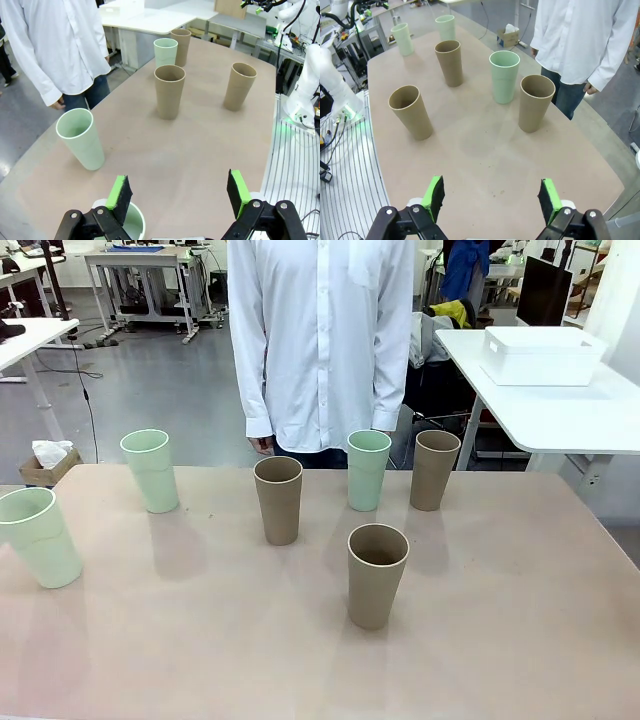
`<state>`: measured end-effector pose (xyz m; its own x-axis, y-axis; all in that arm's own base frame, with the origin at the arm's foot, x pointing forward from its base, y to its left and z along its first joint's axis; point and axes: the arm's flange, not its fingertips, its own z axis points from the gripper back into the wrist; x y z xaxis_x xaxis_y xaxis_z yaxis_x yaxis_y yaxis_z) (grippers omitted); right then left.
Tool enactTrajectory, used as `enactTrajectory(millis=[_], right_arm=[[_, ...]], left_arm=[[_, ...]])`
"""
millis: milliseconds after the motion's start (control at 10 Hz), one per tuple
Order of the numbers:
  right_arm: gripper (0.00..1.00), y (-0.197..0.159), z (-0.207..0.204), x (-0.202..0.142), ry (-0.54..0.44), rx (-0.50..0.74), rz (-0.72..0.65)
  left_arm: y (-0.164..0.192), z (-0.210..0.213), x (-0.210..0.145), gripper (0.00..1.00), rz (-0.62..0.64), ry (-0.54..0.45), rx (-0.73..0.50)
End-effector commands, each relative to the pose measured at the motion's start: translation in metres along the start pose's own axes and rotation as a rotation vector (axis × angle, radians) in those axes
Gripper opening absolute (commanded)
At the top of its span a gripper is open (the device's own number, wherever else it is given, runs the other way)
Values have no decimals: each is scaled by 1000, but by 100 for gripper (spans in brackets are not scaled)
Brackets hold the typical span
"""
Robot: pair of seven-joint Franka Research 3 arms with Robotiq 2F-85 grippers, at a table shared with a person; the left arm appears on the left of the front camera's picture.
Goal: Stack the cups and store them in the basket.
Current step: Pick up two Reusable plastic cups , one in each hand.
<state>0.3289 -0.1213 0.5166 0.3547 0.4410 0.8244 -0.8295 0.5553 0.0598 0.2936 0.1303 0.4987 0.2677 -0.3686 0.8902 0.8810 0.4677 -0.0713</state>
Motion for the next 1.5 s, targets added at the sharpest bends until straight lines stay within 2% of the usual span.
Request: enactTrajectory(millis=[0,1300,1400], right_arm=[[100,-3,0,1,-27,5,23],[100,-3,0,1,-27,5,23],[100,0,0,0,0,1,0]], left_arm=[[0,-1,2,100,-17,-20,1],[0,-1,2,100,-17,-20,1],[0,0,0,100,0,0,0]])
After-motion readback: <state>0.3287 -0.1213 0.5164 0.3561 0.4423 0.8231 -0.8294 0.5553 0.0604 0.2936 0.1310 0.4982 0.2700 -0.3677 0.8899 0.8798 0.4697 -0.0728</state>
